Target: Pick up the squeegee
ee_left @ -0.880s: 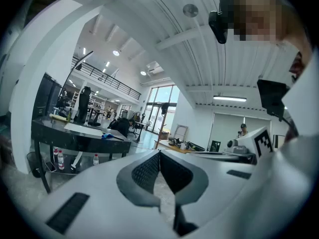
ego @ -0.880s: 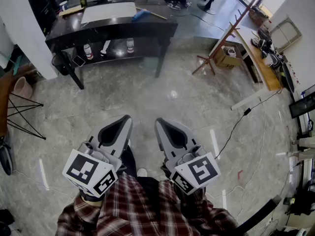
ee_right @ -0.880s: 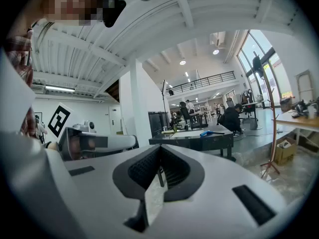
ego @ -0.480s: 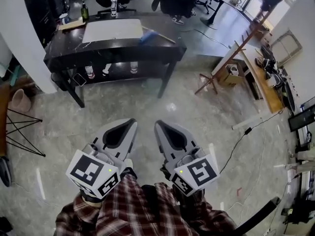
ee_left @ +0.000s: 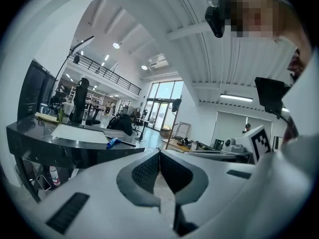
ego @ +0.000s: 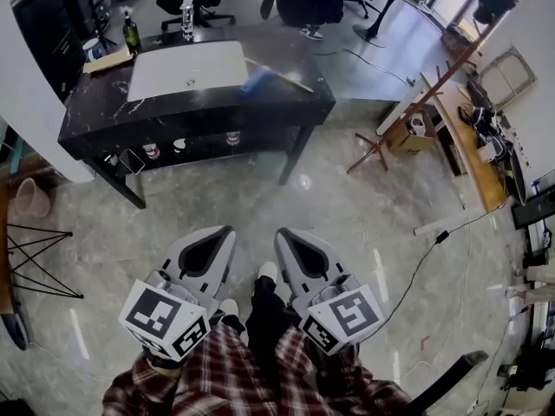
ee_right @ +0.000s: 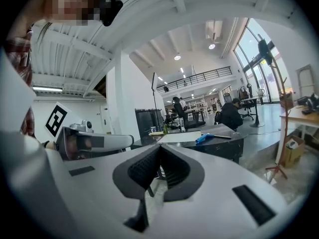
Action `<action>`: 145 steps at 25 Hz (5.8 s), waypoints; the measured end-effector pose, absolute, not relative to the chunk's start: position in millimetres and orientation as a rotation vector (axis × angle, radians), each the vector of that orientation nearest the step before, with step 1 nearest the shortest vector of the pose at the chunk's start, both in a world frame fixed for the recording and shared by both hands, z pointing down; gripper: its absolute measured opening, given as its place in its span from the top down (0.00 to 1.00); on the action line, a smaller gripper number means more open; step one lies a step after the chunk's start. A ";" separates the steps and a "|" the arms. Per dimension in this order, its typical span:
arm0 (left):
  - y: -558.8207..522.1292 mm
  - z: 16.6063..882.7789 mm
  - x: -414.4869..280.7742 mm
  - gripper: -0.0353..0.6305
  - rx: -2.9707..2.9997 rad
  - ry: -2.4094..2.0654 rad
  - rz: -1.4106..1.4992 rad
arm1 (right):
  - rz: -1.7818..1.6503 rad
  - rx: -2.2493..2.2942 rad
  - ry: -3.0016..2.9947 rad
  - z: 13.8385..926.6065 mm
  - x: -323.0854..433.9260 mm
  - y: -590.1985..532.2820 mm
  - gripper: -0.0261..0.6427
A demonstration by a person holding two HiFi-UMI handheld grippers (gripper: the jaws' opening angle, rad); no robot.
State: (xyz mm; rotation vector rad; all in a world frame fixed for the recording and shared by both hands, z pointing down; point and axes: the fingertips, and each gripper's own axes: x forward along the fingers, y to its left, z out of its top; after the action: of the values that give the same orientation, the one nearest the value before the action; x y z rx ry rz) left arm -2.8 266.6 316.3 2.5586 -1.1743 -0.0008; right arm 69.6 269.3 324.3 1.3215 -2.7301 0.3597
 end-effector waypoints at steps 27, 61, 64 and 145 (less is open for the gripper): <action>-30.9 302.9 25.9 0.93 2.465 -1.414 -0.068 | 0.330 1.091 -2.790 321.2 109.7 -35.2 0.94; -275.1 305.4 -60.6 0.93 2.570 -1.096 -0.015 | 0.487 1.344 -2.575 338.0 27.6 -288.2 0.94; -278.4 306.4 -59.1 0.93 2.566 -1.111 -0.013 | 0.485 1.319 -2.580 339.7 31.2 -294.6 0.94; -303.9 313.1 -101.7 0.93 2.410 -1.272 -0.078 | -0.012 0.626 -2.489 386.4 -0.5 -373.5 0.74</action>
State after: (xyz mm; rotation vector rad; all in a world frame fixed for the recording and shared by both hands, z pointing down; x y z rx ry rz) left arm -101.7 -303.9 313.1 2.4104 -1.2718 -0.0776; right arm -0.5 -373.5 386.4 0.6261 -2.4889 -0.0118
